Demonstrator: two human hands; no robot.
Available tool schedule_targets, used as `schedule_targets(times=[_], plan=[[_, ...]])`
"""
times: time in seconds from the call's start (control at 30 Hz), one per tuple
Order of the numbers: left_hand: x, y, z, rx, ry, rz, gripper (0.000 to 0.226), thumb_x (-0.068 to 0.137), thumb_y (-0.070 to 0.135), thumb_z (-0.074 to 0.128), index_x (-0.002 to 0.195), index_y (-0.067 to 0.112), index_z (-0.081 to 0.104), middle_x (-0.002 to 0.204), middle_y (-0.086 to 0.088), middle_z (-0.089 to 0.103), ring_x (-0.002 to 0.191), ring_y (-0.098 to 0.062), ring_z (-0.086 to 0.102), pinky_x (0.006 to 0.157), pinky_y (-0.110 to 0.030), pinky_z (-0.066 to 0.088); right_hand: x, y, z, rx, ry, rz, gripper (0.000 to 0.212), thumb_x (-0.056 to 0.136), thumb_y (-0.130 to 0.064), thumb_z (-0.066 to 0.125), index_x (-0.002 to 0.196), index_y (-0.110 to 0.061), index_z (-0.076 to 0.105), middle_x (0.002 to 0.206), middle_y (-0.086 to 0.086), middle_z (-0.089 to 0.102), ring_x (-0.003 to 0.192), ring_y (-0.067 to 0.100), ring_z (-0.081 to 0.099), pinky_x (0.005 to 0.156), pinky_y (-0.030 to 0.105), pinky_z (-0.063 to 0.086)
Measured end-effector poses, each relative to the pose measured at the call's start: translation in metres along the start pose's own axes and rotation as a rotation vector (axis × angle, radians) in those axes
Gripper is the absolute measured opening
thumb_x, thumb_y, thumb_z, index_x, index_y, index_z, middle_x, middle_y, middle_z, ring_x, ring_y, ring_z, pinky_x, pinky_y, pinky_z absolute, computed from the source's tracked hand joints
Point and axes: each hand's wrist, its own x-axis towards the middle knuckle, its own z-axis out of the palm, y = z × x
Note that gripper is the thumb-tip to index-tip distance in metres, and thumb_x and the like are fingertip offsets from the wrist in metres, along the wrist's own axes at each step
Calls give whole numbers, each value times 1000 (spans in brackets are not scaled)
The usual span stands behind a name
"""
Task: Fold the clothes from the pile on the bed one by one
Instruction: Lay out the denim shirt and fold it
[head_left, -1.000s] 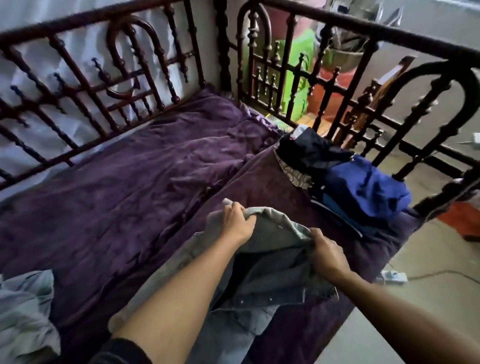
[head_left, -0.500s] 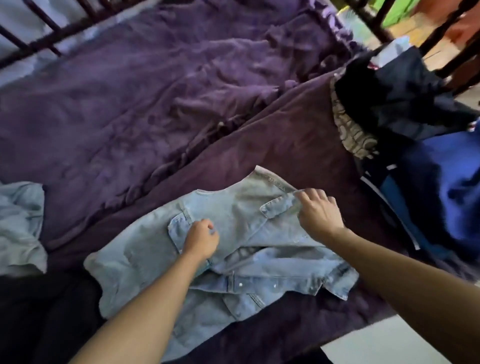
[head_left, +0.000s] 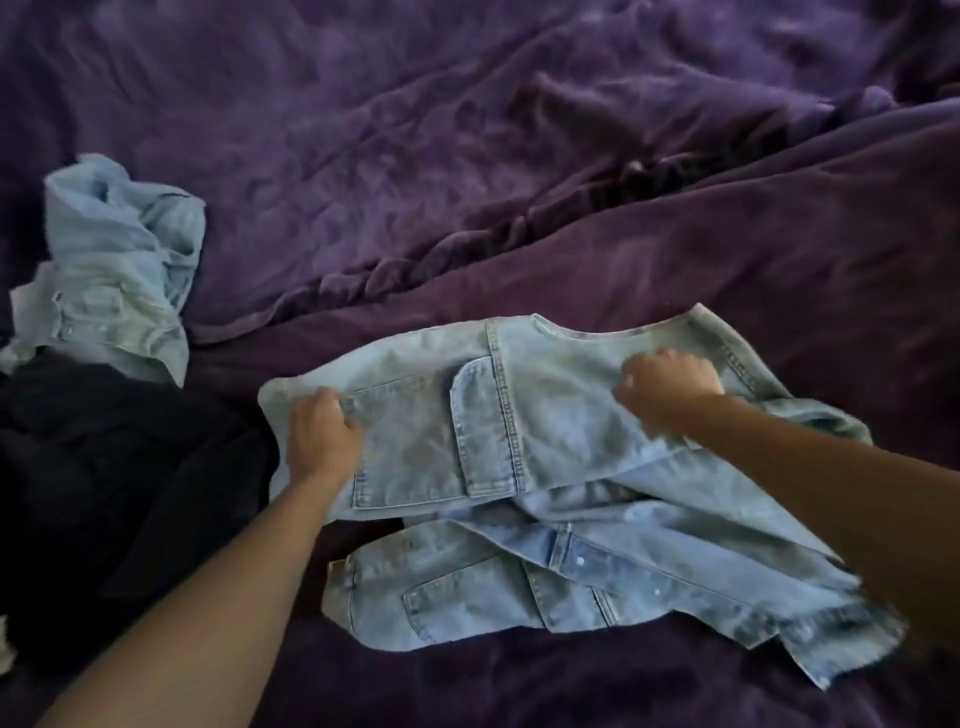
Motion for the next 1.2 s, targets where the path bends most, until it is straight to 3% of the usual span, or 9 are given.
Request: schedule_targets(times=[0.1,0.23,0.33,0.47,0.67,0.83,0.97,1.07,1.2], plan=[[37,-25,-9,-17,154,-93,41,88,16,55,128,9,47,132,-22,43,117,-42,44,94,-51,42,37,-33,-22,216,258,-76,36,90,-44,56,117,-23,63,117,9,65,105,33,61,82,38,46],[77,-55,-5,-330,17,-383,49,85,34,65,123,7,53,121,-17,58,108,-36,57,88,-41,49,77,-85,-11,375,170,-88,61,85,-56,59,135,-22,50,128,13,57,116,36,54,93,42,44],[86,-62,-10,-692,-38,-331,18,79,18,74,86,8,62,90,-9,66,84,-23,63,69,-32,52,75,-100,9,353,213,-31,46,86,-48,62,118,-16,59,113,18,64,104,40,58,82,42,46],[107,-45,-42,-903,121,-150,21,75,11,73,70,19,55,77,-3,62,67,-15,58,59,-27,48,76,-93,-21,412,470,59,25,88,-35,59,97,-12,62,100,23,64,95,44,58,74,43,44],[140,-17,-31,-922,7,-184,35,81,22,74,108,16,53,109,-7,60,94,-19,61,73,-30,50,118,-73,-73,259,513,211,48,88,-25,59,132,-15,44,134,25,45,123,45,43,100,55,36],[112,-27,2,-895,-10,-212,29,74,23,79,96,12,64,89,-2,66,79,-16,64,68,-26,54,52,-91,-26,162,628,-239,54,79,-42,60,127,-18,49,128,18,49,112,39,47,89,53,39],[79,-35,7,-1169,-295,-381,10,85,11,55,84,8,64,85,-10,66,58,-15,62,55,-25,53,-9,-92,40,-45,365,-461,80,66,-53,76,135,-21,51,141,11,46,126,34,44,97,53,38],[58,-39,4,-1482,-524,-417,40,75,-8,32,101,0,61,93,-15,68,73,-29,68,63,-43,58,-5,-87,49,-50,349,-318,61,73,-33,75,129,-18,59,137,13,53,122,37,49,94,52,40],[29,-27,24,-1177,-492,-245,43,77,-17,32,88,7,65,81,-11,69,69,-22,66,66,-36,58,31,-71,12,353,528,105,45,82,-37,38,108,-9,62,105,29,63,96,47,58,78,47,45]])
